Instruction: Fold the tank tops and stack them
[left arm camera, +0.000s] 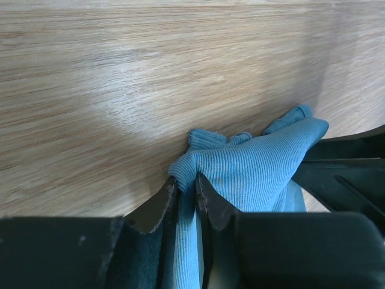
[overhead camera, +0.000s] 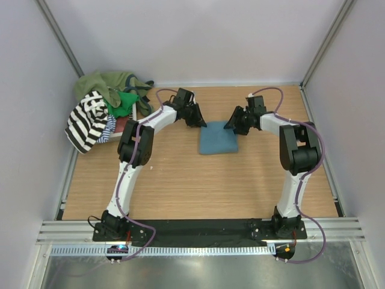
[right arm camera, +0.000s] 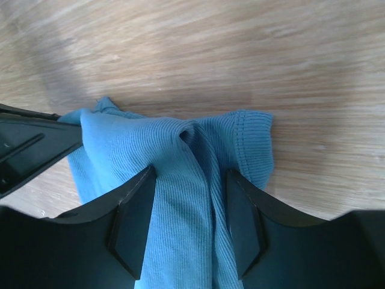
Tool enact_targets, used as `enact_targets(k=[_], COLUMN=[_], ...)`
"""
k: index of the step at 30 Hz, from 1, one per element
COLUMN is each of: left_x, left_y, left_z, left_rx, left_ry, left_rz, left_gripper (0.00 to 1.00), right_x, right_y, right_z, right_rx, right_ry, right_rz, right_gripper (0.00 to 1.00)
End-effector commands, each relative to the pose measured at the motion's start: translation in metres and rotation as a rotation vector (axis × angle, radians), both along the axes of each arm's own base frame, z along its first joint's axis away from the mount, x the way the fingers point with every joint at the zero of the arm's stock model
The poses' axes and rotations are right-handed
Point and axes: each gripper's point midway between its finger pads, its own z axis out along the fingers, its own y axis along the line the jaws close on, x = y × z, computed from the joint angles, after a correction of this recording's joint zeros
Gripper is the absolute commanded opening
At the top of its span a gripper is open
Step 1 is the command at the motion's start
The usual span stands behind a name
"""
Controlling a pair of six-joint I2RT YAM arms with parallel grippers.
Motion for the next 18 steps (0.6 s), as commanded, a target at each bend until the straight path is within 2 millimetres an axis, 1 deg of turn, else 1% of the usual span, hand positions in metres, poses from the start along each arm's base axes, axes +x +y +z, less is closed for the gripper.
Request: enact_targets(k=[1, 3, 4, 5, 6, 7, 9, 11, 12, 15, 18], left_x=[0.01, 0.011, 0.01, 0.009, 0.007, 0.007, 0.006, 0.004, 0.004, 0.003, 0.002], left_y=[-0.011, -0.012, -0.012, -0.012, -0.012, -0.012, -0.012, -0.012, -0.012, -0.015, -0.017], left_z=[0.027, 0.032, 0.032, 0.033, 0.034, 0.034, 0.033, 0.033, 0.034, 0.036, 0.037], left_rx=[-0.052, -0.056, -0.055, -0.056, -0.056, -0.056, -0.051, -0.05, -0.051, -0.052, -0.053], left_ry=[-0.073, -0.08, -0.08, -0.08, -0.081, -0.081, -0.081, -0.079, -0.081, -0.085, -0.088], left_rz=[-0.02, -0.022, -0.023, -0.024, -0.029, -0.029, -0.03, -0.032, -0.032, -0.037, -0.041], left_gripper=[0.17, 0.17, 0.16, 0.16, 0.14, 0.14, 0.14, 0.14, 0.14, 0.14, 0.13], right_x=[0.003, 0.002, 0.003, 0.001, 0.002, 0.001, 0.001, -0.004, -0.003, -0.009, -0.012], right_y=[0.002, 0.0, 0.0, -0.002, -0.007, -0.007, -0.015, -0.025, -0.032, -0.035, -0.033], right_z=[0.009, 0.011, 0.018, 0.018, 0.035, 0.033, 0.046, 0.046, 0.053, 0.049, 0.037], right_rx=[0.031, 0.017, 0.013, 0.003, -0.023, -0.024, -0.07, -0.117, -0.144, -0.162, -0.153], right_ry=[-0.042, -0.049, -0.062, -0.058, -0.096, -0.088, -0.12, -0.116, -0.134, -0.124, -0.093], right_rz=[0.01, 0.017, 0.019, 0.019, 0.014, 0.014, -0.007, -0.033, -0.058, -0.056, -0.044], right_gripper=[0.58, 0.63, 0.64, 0.65, 0.66, 0.66, 0.67, 0.67, 0.68, 0.71, 0.72])
